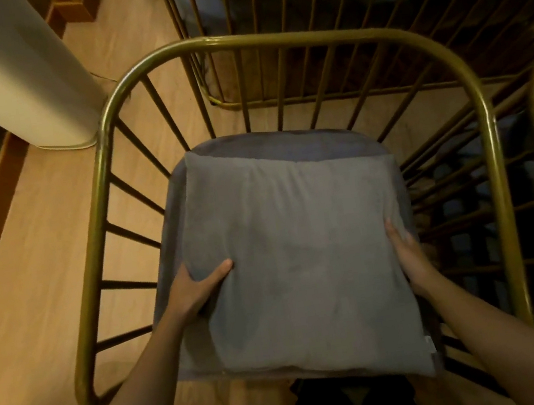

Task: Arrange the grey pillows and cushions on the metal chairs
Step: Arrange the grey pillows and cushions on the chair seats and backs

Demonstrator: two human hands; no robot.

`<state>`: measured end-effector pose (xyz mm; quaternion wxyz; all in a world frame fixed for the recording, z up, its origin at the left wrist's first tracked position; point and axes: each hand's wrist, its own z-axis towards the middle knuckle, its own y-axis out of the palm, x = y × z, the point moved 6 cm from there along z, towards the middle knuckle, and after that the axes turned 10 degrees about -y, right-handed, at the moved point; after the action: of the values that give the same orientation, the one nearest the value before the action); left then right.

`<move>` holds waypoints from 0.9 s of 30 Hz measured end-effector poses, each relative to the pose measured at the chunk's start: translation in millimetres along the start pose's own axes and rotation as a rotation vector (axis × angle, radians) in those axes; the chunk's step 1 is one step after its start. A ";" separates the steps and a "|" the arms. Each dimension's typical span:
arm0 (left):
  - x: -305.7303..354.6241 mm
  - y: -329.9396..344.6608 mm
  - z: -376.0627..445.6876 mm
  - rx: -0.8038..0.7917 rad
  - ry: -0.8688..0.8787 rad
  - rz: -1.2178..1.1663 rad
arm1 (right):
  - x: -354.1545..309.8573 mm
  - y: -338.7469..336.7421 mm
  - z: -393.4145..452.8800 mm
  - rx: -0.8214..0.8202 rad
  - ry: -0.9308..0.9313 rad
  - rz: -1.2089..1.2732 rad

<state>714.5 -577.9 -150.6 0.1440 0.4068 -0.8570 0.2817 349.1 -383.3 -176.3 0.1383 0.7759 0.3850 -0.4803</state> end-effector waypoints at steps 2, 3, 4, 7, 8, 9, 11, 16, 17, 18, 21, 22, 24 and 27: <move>-13.6 6.2 9.9 0.021 -0.034 0.018 | 12.4 9.6 3.7 -0.039 0.043 -0.019; -19.4 8.6 14.3 0.035 -0.040 0.018 | 18.6 12.4 7.2 -0.061 0.051 -0.030; -23.8 10.3 18.1 0.055 -0.036 0.018 | 20.3 14.1 9.5 -0.072 0.056 -0.041; -35.4 12.2 28.5 0.094 -0.043 0.008 | 27.3 9.9 17.5 -0.040 0.063 -0.067; -35.7 12.9 27.5 0.096 -0.050 0.005 | 25.9 8.2 15.8 -0.025 0.073 -0.075; -36.2 14.2 24.6 0.104 -0.056 0.002 | 25.4 5.8 14.4 -0.007 0.074 -0.082; -39.4 14.9 16.7 0.156 -0.077 0.019 | 25.6 0.6 8.4 0.023 0.106 -0.103; -39.6 38.8 -35.4 0.381 0.021 0.069 | -11.5 -24.0 -29.9 0.171 -0.058 -0.125; -34.6 49.3 -49.3 0.412 0.061 0.069 | -22.0 -30.6 -38.7 0.182 -0.110 -0.116; -26.5 63.7 -66.0 0.421 0.082 0.072 | -35.8 -41.8 -49.2 0.189 -0.156 -0.115; -3.2 124.4 -108.7 0.357 0.088 0.132 | -72.7 -89.4 -73.0 0.234 -0.276 -0.132; 5.6 147.0 -121.6 0.319 0.107 0.146 | -83.4 -107.6 -77.9 0.259 -0.304 -0.128; 25.8 198.7 -154.1 0.208 0.169 0.142 | -98.4 -155.2 -89.3 0.334 -0.344 -0.106; 60.9 276.2 -205.0 -0.009 0.215 0.075 | -105.8 -238.2 -103.5 0.491 -0.392 -0.172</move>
<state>464.9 -351.5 -58.6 0.2262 0.3414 -0.8524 0.3251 215.6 -213.4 2.6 -0.0223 0.6434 0.2876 -0.7091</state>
